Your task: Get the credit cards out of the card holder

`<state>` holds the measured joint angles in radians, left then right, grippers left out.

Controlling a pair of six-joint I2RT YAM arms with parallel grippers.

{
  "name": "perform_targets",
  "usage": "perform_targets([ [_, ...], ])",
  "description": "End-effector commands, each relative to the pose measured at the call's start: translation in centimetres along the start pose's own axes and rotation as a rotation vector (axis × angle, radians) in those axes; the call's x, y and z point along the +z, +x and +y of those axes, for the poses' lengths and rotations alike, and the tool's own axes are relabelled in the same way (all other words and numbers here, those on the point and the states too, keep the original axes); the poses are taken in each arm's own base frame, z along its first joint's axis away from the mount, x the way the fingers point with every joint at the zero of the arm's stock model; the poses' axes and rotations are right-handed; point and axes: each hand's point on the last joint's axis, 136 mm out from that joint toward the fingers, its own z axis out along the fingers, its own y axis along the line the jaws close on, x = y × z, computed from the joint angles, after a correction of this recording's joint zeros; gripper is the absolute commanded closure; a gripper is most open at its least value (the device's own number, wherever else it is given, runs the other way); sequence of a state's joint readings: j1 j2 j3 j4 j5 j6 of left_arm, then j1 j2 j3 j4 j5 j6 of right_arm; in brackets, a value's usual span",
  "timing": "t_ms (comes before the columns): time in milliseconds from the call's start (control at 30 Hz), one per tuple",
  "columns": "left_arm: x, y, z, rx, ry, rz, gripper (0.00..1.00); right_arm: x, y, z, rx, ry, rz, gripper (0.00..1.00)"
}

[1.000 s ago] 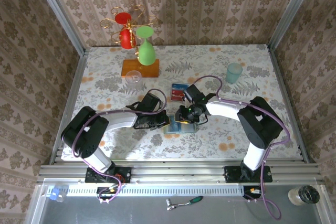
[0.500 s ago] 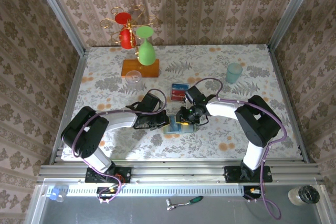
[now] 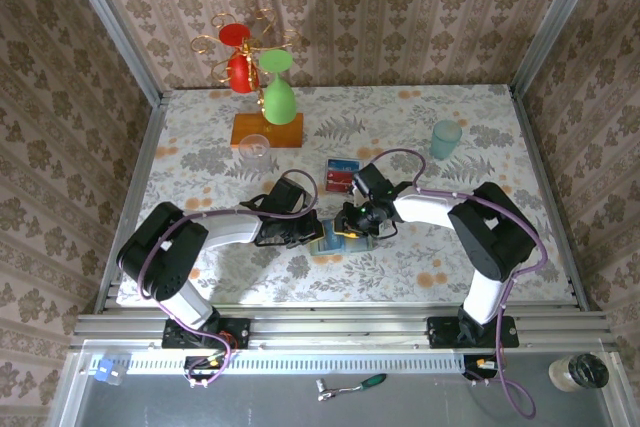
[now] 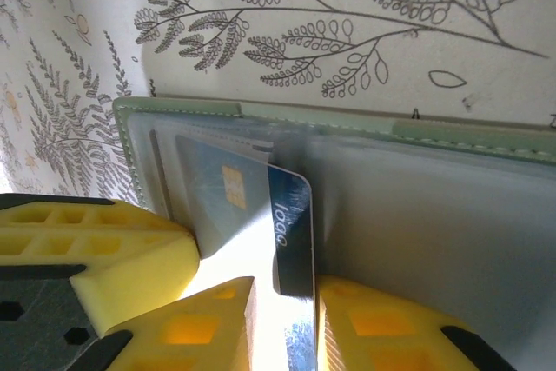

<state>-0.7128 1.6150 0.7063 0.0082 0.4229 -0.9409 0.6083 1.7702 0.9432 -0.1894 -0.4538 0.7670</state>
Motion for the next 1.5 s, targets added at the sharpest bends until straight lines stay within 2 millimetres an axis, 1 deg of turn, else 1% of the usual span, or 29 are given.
perform_targets([
  [0,0.6,1.3,2.3,-0.019,-0.065,0.042,1.0,-1.1,0.1,0.3,0.006,-0.009,-0.011,0.78],
  [233,0.5,1.3,2.2,-0.018,-0.064,0.043,1.0,-1.3,0.1,0.5,0.005,-0.016,-0.015,0.84],
  [400,0.5,1.3,2.3,-0.019,-0.067,0.041,1.0,-1.3,0.1,0.4,0.006,-0.014,-0.017,0.86],
  [800,0.3,1.3,2.6,-0.02,-0.084,0.045,1.0,-2.1,0.0,-1.0,0.024,0.005,-0.038,0.92],
  [1133,0.1,1.2,2.8,-0.019,-0.096,0.048,1.0,-2.6,-0.2,-1.3,0.028,-0.001,-0.044,0.89],
  [1233,0.1,1.2,2.8,-0.018,-0.097,0.049,1.0,-2.5,-0.2,-1.2,0.026,-0.003,-0.04,0.91],
  [1467,-0.2,0.9,2.3,-0.011,-0.095,0.045,1.0,-3.1,-0.2,-2.2,0.031,0.031,-0.049,0.91],
])
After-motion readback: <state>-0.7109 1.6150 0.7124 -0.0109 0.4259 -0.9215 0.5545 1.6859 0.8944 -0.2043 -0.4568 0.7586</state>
